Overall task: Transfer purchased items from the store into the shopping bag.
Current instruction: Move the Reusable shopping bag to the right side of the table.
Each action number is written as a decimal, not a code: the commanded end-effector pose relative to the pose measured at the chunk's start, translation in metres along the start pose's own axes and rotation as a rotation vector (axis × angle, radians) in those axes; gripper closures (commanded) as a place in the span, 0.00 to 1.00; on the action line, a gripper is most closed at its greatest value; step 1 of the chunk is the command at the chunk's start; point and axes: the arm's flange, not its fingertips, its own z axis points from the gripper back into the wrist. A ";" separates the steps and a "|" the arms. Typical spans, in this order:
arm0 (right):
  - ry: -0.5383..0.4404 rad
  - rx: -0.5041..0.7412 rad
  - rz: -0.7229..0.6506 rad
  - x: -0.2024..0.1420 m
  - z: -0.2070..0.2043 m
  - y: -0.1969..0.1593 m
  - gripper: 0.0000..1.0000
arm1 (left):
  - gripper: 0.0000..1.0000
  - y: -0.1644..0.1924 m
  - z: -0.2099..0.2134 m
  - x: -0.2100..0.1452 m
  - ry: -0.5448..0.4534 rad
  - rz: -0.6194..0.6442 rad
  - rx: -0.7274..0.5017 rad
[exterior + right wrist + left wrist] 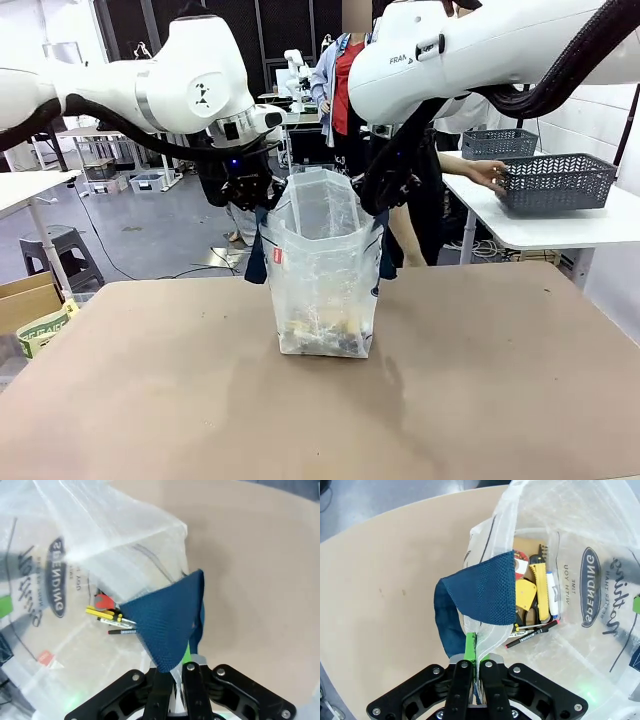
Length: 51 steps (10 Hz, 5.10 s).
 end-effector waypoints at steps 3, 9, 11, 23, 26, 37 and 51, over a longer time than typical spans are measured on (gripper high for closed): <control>0.000 0.000 0.012 0.000 0.000 0.000 1.00 | 1.00 0.001 0.001 0.000 -0.003 -0.004 0.000; -0.004 0.056 -0.060 0.033 0.002 0.008 1.00 | 1.00 -0.033 -0.011 0.025 -0.015 0.009 -0.068; -0.006 0.050 -0.032 0.020 -0.003 0.009 1.00 | 1.00 -0.030 -0.012 0.016 -0.031 0.013 -0.044; 0.043 0.130 0.032 0.067 -0.020 0.031 1.00 | 1.00 -0.049 -0.019 0.022 -0.037 -0.011 -0.070; 0.040 0.117 -0.025 0.071 -0.029 0.034 1.00 | 1.00 -0.051 -0.024 0.025 -0.055 -0.056 -0.109; 0.079 0.170 0.005 0.095 -0.041 0.044 1.00 | 0.81 -0.059 -0.024 0.026 -0.123 -0.135 -0.177; 0.096 0.145 0.015 0.101 -0.040 0.046 1.00 | 0.00 -0.054 -0.017 -0.007 -0.081 -0.194 -0.369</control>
